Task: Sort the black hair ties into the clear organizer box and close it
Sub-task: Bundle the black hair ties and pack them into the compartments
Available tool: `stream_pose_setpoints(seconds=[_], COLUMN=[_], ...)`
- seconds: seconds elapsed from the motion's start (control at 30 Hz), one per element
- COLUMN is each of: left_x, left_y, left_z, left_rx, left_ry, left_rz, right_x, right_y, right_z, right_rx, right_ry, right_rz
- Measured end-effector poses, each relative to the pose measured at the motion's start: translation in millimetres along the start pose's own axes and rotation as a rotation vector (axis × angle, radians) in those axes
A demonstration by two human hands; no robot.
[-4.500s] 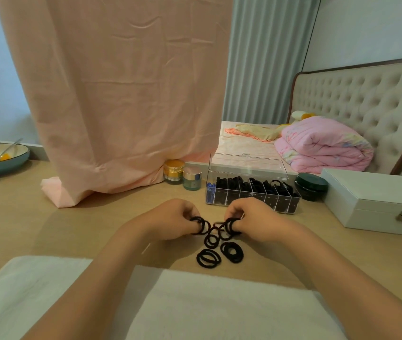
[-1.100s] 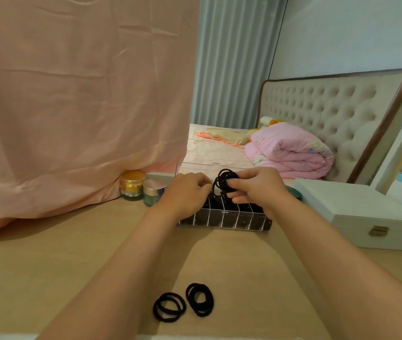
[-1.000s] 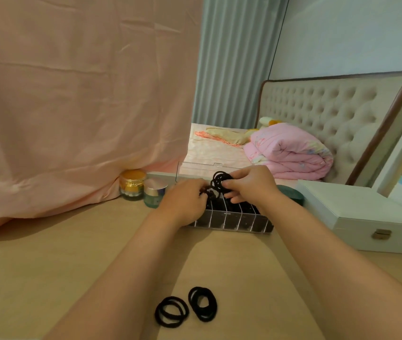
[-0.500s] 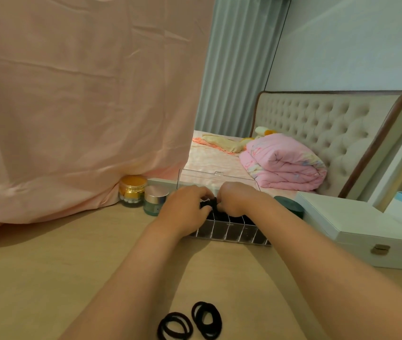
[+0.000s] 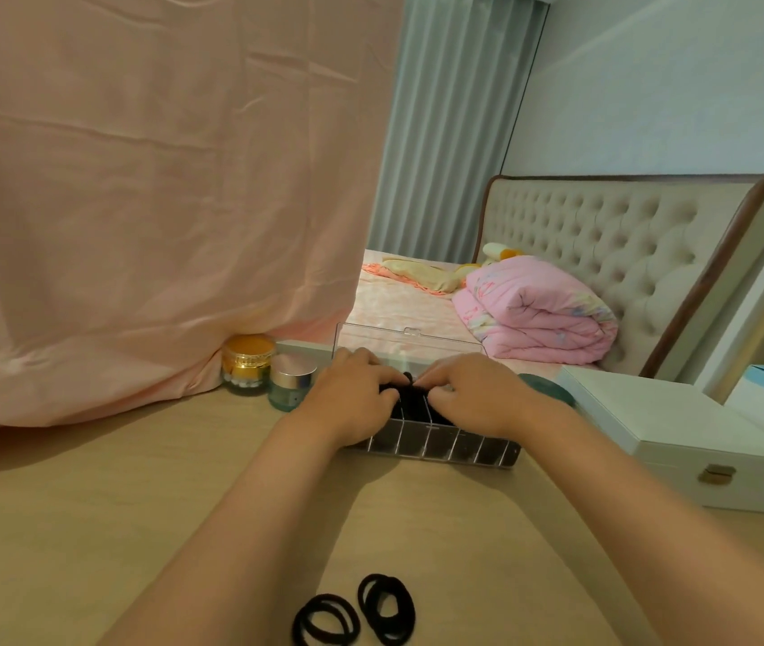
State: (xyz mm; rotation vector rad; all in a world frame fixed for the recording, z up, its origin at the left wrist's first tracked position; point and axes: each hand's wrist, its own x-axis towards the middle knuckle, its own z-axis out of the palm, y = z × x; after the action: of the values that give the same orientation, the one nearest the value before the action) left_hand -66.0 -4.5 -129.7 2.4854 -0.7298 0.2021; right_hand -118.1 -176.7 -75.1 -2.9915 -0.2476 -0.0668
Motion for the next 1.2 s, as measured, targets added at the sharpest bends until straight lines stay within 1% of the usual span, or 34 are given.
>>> stream_pose_setpoints(seconds=[0.1,0.17,0.33,0.43,0.5,0.57,0.67,0.8,0.87,0.93,1.0,1.07,1.13,1.2], left_x=[-2,-4,-10,-13,-14,-13,-12,-10,-9,-10,-12,-13,-13,-14], left_y=[-4,-5,-4,-2,0,2,4,3,2,2,0,0,-1,1], left_z=[-4,-6,-9,-8,-7,-6,-6,-8,-11,-14,-18,-20,-20,-18], left_rx=[-0.22,-0.259,-0.154,-0.07,-0.035,0.003,0.03,-0.027,-0.059,-0.138,-0.243,-0.298,-0.307,-0.29], left_ry=[0.052,0.064,0.038,0.031,0.027,0.013,-0.029,-0.04,-0.05,-0.059,-0.032,0.012,0.046,0.044], left_rz=[-0.041,-0.043,0.001,0.036,0.049,0.054,0.048,0.04,0.036,0.013,-0.025,-0.061,-0.082,-0.064], right_x=[0,6,21,25,24,21,15,-1,-11,-19,-24,-21,-14,-6], right_y=[-10,-14,-24,-21,-14,-5,5,7,2,-4,-8,-7,-6,-6], right_z=[5,8,4,2,1,-1,-6,-11,-6,3,13,21,27,31], right_rx=[-0.15,-0.181,-0.233,-0.138,-0.016,0.044,0.063,0.044,0.068,0.115,0.045,-0.081,-0.169,-0.242], right_ry=[-0.061,-0.11,-0.195,-0.227,-0.199,-0.13,-0.024,0.096,0.095,0.022,-0.053,-0.044,-0.036,-0.051], right_rz=[-0.004,0.026,0.055,0.078,0.082,0.059,0.061,0.06,0.002,-0.057,-0.08,-0.096,-0.107,-0.117])
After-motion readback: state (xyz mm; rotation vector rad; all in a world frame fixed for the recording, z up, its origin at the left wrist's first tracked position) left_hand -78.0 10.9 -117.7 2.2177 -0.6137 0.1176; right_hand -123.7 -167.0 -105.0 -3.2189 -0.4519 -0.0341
